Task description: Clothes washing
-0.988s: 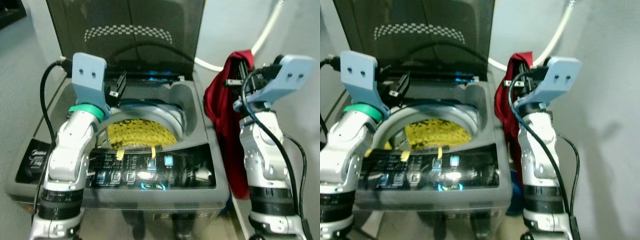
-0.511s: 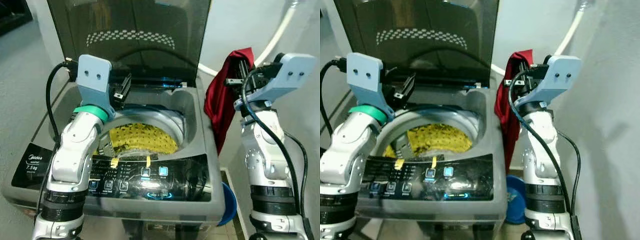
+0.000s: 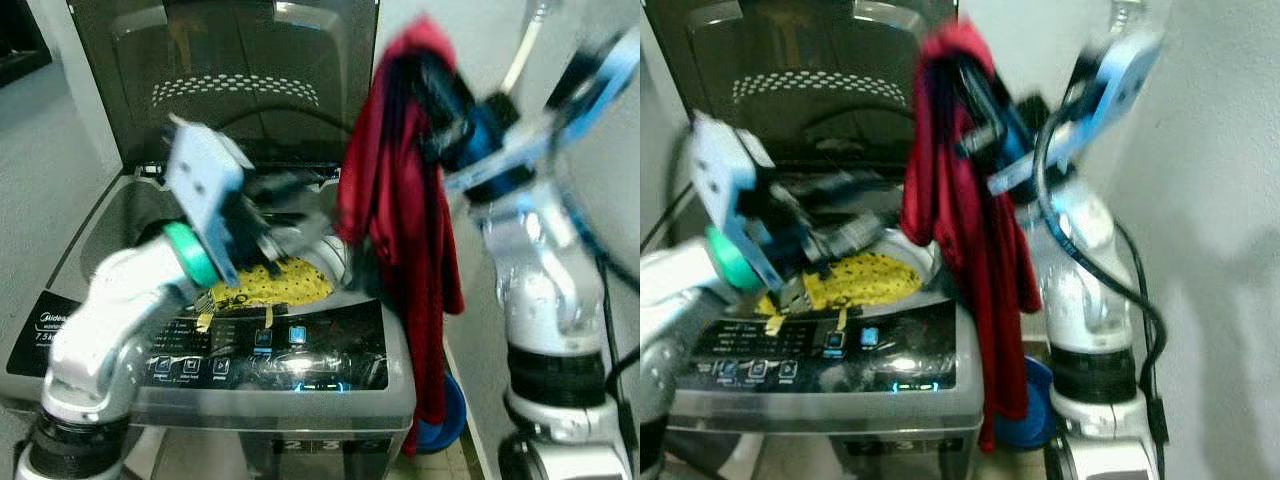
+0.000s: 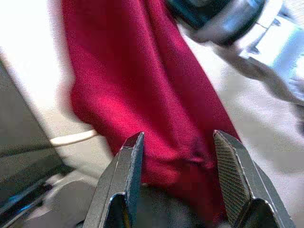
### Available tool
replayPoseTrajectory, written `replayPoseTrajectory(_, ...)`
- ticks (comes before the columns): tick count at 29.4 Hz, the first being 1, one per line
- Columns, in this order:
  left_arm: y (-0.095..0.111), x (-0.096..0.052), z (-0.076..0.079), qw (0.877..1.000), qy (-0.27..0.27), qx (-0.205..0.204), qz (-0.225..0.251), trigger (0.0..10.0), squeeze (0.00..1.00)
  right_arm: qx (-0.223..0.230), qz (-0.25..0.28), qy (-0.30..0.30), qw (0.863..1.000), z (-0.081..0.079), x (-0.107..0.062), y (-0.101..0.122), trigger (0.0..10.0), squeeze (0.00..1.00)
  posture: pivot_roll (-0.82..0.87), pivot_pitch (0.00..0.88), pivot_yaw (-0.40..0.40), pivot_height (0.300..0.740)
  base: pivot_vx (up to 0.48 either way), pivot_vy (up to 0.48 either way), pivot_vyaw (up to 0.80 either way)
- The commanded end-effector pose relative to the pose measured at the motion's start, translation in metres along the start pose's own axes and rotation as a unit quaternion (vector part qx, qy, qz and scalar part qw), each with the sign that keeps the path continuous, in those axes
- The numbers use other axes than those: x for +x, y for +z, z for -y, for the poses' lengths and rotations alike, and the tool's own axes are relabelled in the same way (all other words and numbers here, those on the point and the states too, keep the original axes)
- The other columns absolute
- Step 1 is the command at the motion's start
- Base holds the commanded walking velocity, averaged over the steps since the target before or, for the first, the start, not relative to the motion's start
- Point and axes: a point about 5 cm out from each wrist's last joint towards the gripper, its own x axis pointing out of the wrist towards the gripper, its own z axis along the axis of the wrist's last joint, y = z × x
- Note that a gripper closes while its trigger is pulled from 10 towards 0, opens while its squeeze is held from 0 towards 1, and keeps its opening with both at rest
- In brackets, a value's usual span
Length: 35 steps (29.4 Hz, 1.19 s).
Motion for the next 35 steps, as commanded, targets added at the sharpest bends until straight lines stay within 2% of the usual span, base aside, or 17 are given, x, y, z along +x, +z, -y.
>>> replayPoseTrajectory(1, -0.009, 0.004, 0.01, 0.999, -0.027, -0.024, -0.008, 10.0, 0.0, 0.011, 0.02, 0.025, 0.999, -0.003, 0.01, 0.007, 10.0, 0.0, 0.06, 0.0, 0.06, 0.74, 0.0, 0.0, 0.0)
replayPoseTrajectory(3, -0.023, 0.015, 0.015, 0.998, -0.03, -0.049, -0.01, 10.0, 0.0, 0.032, 0.054, 0.066, 0.996, -0.009, 0.024, 0.021, 10.0, 0.0, 0.06, 0.0, 0.057, 0.74, 0.0, 0.0, 0.0)
replayPoseTrajectory(9, -0.036, 0.028, 0.009, 0.999, 0.005, -0.053, -0.012, 10.0, 0.0, 0.064, 0.086, 0.111, 0.988, -0.02, 0.036, 0.037, 10.0, 0.0, 0.06, 0.0, 0.051, 0.74, 0.0, 0.0, 0.0)
replayPoseTrajectory(10, -0.04, 0.035, -0.005, 0.998, 0.056, -0.033, -0.013, 10.0, 0.0, 0.076, 0.093, 0.12, 0.985, -0.022, 0.038, 0.041, 10.0, 0.0, 0.05, 0.0, 0.048, 0.74, 0.0, 0.0, 0.0)
replayPoseTrajectory(11, -0.04, 0.035, -0.005, 0.998, 0.056, -0.033, -0.013, 10.0, 0.0, 0.076, 0.093, 0.12, 0.985, -0.022, 0.038, 0.041, 10.0, 0.0, 0.05, 0.0, 0.048, 0.74, 0.0, 0.0, 0.0)
replayPoseTrajectory(12, -0.041, 0.038, -0.035, 0.986, 0.164, 0.011, -0.018, 10.0, 0.0, 0.081, 0.095, 0.122, 0.985, -0.022, 0.038, 0.044, 10.0, 0.0, 0.04, 0.0, 0.047, 0.74, 0.0, 0.0, 0.0)
replayPoseTrajectory(13, -0.041, 0.038, -0.035, 0.986, 0.164, 0.011, -0.018, 10.0, 0.0, 0.081, 0.095, 0.122, 0.985, -0.022, 0.038, 0.044, 10.0, 0.0, 0.04, 0.0, 0.047, 0.74, 0.0, 0.0, 0.0)
replayPoseTrajectory(14, -0.04, 0.033, -0.065, 0.962, 0.268, 0.051, -0.025, 10.0, 0.0, 0.085, 0.093, 0.116, 0.985, -0.019, 0.035, 0.045, 10.0, 0.0, 0.04, 0.0, 0.047, 0.74, 0.0, 0.0, 0.0)
replayPoseTrajectory(15, -0.04, 0.033, -0.065, 0.962, 0.268, 0.051, -0.025, 10.0, 0.0, 0.085, 0.093, 0.116, 0.985, -0.019, 0.035, 0.045, 10.0, 0.0, 0.04, 0.0, 0.047, 0.74, 0.0, 0.0, 0.0)
replayPoseTrajectory(16, -0.025, 0.013, -0.104, 0.909, 0.398, 0.123, -0.022, 10.0, 0.0, 0.094, 0.078, 0.101, 0.987, -0.011, 0.025, 0.04, 10.0, 0.0, 0.04, 0.0, 0.048, 0.74, 0.0, 0.0, 0.0)
replayPoseTrajectory(17, -0.025, 0.013, -0.104, 0.909, 0.398, 0.123, -0.022, 10.0, 0.0, 0.094, 0.078, 0.101, 0.987, -0.011, 0.025, 0.04, 10.0, 0.0, 0.04, 0.0, 0.048, 0.74, 0.0, 0.0, 0.0)
replayPoseTrajectory(18, -0.018, 0.005, -0.114, 0.892, 0.427, 0.144, -0.019, 10.0, 0.0, 0.097, 0.068, 0.097, 0.988, -0.008, 0.02, 0.037, 10.0, 0.0, 0.04, 0.0, 0.048, 0.74, 0.0, 0.0, 0.0)
replayPoseTrajectory(19, -0.018, 0.005, -0.114, 0.892, 0.427, 0.144, -0.019, 10.0, 0.0, 0.097, 0.068, 0.097, 0.988, -0.008, 0.02, 0.037, 10.0, 0.0, 0.04, 0.0, 0.048, 0.74, 0.0, 0.0, 0.0)
replayPoseTrajectory(21, -0.004, -0.008, -0.125, 0.876, 0.452, 0.171, -0.01, 10.0, 0.0, 0.075, 0.031, 0.069, 0.994, 0.0, 0.009, 0.023, 10.0, 0.0, 0.04, 0.0, 0.054, 0.74, 0.0, 0.0, 0.0)
replayPoseTrajectory(26, 0.0, -0.013, -0.124, 0.875, 0.449, 0.18, -0.01, 10.0, 0.0, 0.042, -0.004, 0.025, 0.999, 0.009, 0.001, 0.01, 10.0, 0.0, 0.04, 0.0, 0.056, 0.74, 0.0, 0.0, 0.0)
replayPoseTrajectory(28, -0.005, -0.01, -0.113, 0.885, 0.438, 0.159, -0.005, 10.0, 0.0, 0.006, -0.03, -0.046, 0.998, 0.023, -0.004, 0.0, 10.0, 0.0, 0.04, 0.001, 0.051, 0.74, 0.0, 0.0, 0.0)
replayPoseTrajectory(35, -0.011, -0.006, -0.109, 0.881, 0.451, 0.143, 0.004, 10.0, 0.0, 0.001, -0.045, -0.091, 0.995, 0.034, -0.009, -0.009, 10.0, 0.0, 0.06, 0.001, 0.045, 0.74, 0.0, 0.0, 0.0)
